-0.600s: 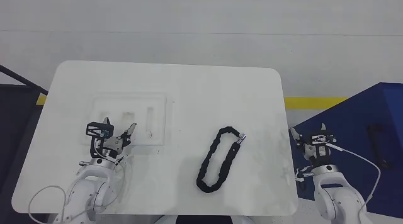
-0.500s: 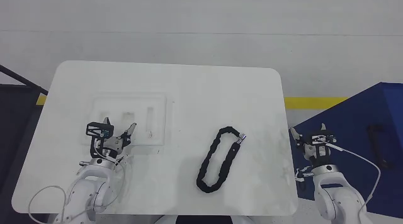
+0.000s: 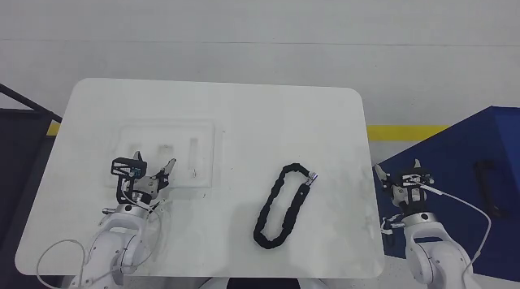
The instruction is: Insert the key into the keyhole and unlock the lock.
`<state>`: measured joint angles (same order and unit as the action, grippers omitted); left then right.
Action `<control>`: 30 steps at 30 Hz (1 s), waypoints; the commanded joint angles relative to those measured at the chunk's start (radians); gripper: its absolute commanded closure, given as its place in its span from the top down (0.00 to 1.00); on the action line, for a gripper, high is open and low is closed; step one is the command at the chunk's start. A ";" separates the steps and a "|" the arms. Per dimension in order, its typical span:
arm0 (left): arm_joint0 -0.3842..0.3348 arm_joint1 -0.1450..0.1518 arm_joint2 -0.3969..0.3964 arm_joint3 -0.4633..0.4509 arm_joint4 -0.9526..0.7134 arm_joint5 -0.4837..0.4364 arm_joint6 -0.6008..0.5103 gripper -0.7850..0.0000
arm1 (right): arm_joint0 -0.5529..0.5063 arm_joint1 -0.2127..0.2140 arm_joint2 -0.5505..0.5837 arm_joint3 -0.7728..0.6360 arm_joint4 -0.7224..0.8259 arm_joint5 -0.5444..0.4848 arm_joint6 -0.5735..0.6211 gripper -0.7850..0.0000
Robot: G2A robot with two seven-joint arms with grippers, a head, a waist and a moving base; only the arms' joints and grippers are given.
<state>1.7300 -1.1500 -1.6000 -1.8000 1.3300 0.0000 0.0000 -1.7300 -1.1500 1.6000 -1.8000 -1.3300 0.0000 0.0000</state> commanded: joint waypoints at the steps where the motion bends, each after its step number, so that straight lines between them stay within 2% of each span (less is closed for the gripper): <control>1: 0.000 0.000 0.000 0.000 0.000 0.000 0.000 0.78 | 0.000 0.000 0.000 0.000 0.000 0.000 0.000 0.76; 8: 0.000 0.000 0.000 0.000 0.000 0.000 0.000 0.78 | 0.000 0.000 0.000 0.000 0.000 0.000 0.000 0.76; 9: 0.000 0.000 0.001 0.001 -0.003 -0.003 -0.005 1.00 | 0.000 0.000 0.000 0.000 0.000 0.000 0.000 1.00; 11: -0.008 -0.002 0.003 -0.027 -0.039 -0.004 -0.077 1.00 | 0.000 0.000 0.000 0.000 0.000 0.000 0.000 1.00; 14: -0.002 -0.004 -0.017 -0.133 -0.137 0.030 -0.295 1.00 | 0.000 0.000 0.000 0.000 0.000 0.000 0.000 1.00; 17: -0.013 -0.003 -0.052 -0.288 -0.233 0.074 -0.543 1.00 | 0.000 0.000 0.000 0.000 0.000 0.000 0.000 1.00; 20: -0.020 -0.002 -0.077 -0.433 -0.274 0.155 -0.756 1.00 | 0.000 0.000 0.000 0.000 0.000 0.000 0.000 1.00; 22: -0.048 0.000 -0.080 -0.491 -0.266 0.230 -0.921 1.00 | 0.000 0.000 0.000 0.000 0.000 0.000 0.000 1.00; 26: -0.173 0.004 -0.011 -0.523 -0.254 0.285 -1.226 1.00 | 0.000 0.000 0.000 0.000 0.000 0.000 0.000 1.00; 30: -0.307 0.003 0.058 -0.470 -0.240 0.339 -1.361 1.00 | 0.000 0.000 0.000 0.000 0.000 0.000 0.000 1.00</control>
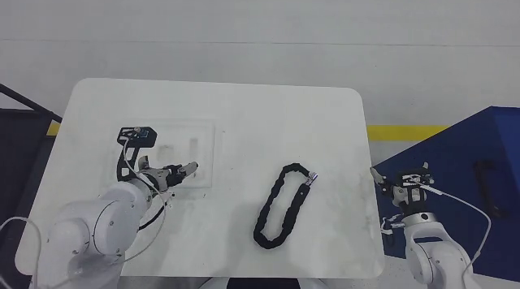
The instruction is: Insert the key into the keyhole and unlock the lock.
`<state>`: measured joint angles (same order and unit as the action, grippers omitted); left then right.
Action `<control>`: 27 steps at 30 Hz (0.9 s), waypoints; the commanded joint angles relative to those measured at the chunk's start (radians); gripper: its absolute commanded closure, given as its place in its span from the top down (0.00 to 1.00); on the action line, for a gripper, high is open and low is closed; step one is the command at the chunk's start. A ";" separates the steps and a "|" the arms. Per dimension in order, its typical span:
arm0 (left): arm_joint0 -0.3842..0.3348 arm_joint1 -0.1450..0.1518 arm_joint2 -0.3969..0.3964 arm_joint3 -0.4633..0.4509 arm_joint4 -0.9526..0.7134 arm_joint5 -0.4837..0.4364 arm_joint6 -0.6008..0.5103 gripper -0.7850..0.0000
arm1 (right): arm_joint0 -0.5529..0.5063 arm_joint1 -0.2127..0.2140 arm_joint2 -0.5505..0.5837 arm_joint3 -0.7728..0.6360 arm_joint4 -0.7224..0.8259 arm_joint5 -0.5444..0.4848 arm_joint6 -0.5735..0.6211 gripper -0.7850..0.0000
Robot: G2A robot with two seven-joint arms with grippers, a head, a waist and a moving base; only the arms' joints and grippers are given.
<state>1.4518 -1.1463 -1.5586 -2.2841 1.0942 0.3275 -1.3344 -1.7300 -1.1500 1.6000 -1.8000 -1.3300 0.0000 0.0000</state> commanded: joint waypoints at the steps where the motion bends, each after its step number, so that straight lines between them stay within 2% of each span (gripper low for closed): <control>1: -0.056 -0.003 0.033 0.032 -0.027 0.016 -0.044 1.00 | 0.000 0.000 0.000 0.000 0.000 0.000 0.000 1.00; 13: -0.065 -0.003 0.038 0.038 -0.034 0.014 -0.048 1.00 | 0.000 0.000 0.000 0.000 0.000 0.000 0.000 1.00; 15: -0.061 -0.003 0.041 0.088 -0.051 0.013 -0.054 1.00 | 0.000 0.000 0.000 0.000 0.000 0.000 0.000 1.00; 18: -0.104 -0.004 0.027 0.133 -0.138 0.025 -0.133 1.00 | 0.000 0.000 0.000 0.000 0.000 0.000 0.000 1.00; 23: -0.136 -0.001 0.001 0.196 -0.239 -0.033 -0.191 1.00 | 0.000 0.000 0.000 0.000 0.000 0.000 0.000 1.00; 27: -0.152 0.002 0.013 0.226 -0.218 -0.032 -0.190 1.00 | 0.000 0.000 0.000 0.000 0.000 0.000 0.000 1.00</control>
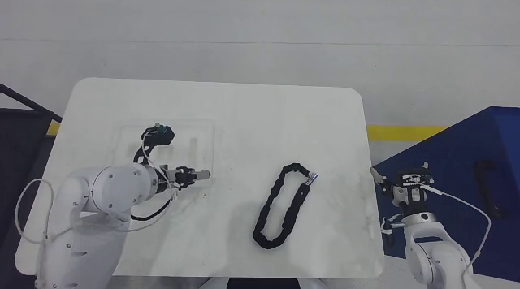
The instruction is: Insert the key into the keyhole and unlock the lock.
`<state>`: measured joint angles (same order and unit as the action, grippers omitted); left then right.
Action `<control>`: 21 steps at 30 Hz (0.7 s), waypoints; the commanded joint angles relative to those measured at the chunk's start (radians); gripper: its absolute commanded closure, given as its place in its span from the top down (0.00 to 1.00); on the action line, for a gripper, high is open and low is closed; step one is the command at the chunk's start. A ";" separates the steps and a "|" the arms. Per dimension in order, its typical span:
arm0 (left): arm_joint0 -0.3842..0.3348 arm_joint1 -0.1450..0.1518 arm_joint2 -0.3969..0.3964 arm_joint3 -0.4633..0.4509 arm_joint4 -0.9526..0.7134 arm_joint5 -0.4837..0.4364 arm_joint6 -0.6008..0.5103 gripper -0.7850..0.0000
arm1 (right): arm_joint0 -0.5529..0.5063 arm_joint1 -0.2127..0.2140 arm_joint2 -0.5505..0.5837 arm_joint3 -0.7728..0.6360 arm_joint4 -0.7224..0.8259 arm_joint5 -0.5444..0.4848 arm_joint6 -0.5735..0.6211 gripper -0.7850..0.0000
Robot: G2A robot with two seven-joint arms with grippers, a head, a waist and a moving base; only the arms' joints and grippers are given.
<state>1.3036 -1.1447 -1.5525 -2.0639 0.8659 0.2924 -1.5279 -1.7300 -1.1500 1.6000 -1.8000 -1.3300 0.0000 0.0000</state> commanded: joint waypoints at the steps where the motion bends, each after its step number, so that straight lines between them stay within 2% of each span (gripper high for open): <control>1: -0.010 0.000 0.017 0.018 0.020 0.007 0.007 1.00 | 0.000 0.000 0.000 0.000 0.000 0.000 0.000 1.00; 3: -0.027 -0.001 0.035 0.039 0.043 0.020 0.020 0.91 | 0.000 0.000 0.000 0.000 0.000 0.000 0.000 1.00; 7: -0.049 -0.005 0.064 0.071 0.057 0.020 0.020 0.58 | 0.000 0.000 0.000 0.000 0.000 0.000 0.000 1.00; 9: -0.055 -0.006 0.070 0.083 0.066 0.013 0.013 0.50 | 0.000 0.000 0.000 0.000 0.000 0.000 0.000 1.00; 12: -0.066 -0.008 0.077 0.091 0.067 -0.004 -0.004 0.58 | 0.000 0.000 0.000 0.000 0.000 0.000 0.000 1.00; 21: -0.076 -0.009 0.094 0.085 0.110 -0.008 -0.008 0.47 | 0.000 0.000 0.000 0.000 0.000 0.000 0.000 1.00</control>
<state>1.2286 -1.1539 -1.4600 -1.9796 0.9746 0.2846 -1.5359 -1.7300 -1.1500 1.6000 -1.8000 -1.3300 0.0000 0.0000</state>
